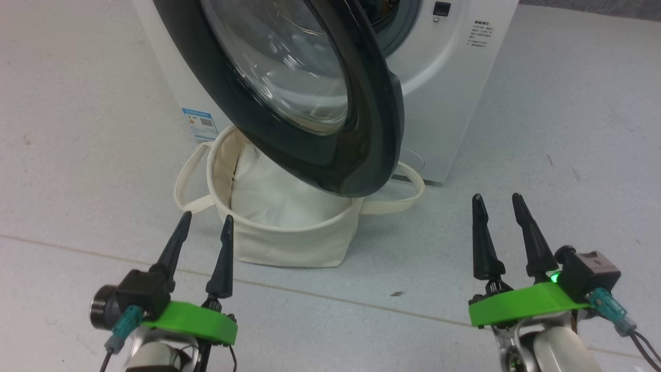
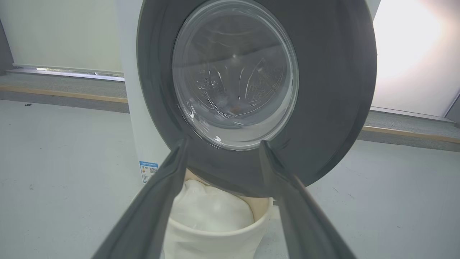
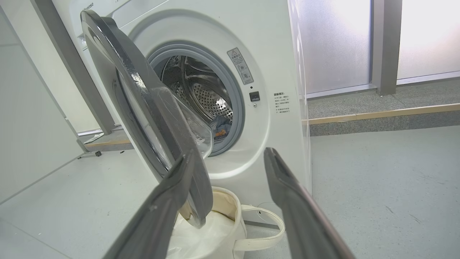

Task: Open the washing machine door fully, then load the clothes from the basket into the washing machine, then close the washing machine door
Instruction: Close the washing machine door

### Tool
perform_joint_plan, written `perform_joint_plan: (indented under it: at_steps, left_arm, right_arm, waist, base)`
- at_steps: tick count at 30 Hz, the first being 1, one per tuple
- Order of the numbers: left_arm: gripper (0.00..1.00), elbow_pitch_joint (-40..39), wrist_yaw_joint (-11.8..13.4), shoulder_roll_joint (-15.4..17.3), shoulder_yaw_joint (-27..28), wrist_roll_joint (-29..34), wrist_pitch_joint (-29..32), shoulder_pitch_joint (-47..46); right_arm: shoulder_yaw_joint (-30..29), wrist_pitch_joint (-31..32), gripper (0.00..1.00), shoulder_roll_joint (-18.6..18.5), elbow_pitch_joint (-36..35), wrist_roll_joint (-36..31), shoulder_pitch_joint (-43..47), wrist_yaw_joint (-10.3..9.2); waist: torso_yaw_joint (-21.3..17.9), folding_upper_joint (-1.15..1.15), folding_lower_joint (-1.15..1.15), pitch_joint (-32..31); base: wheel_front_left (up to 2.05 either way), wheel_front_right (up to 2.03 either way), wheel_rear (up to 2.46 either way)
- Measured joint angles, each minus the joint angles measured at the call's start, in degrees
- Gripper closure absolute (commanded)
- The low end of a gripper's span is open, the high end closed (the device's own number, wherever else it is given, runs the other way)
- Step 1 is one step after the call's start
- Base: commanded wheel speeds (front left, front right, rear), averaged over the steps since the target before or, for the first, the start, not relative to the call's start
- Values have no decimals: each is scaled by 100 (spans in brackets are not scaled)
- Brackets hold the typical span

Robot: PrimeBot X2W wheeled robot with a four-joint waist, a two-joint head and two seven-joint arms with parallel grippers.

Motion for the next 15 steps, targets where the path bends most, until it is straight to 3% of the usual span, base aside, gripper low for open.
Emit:
perform_joint_plan:
  at_steps: [15]
  left_arm:
    - [0,-145,-360,-189,414,310,0,236]
  right_arm:
    - [69,0,0,0,14,-7,1,0]
  waist:
    - [-100,0,0,-75]
  base:
    - [0,0,0]
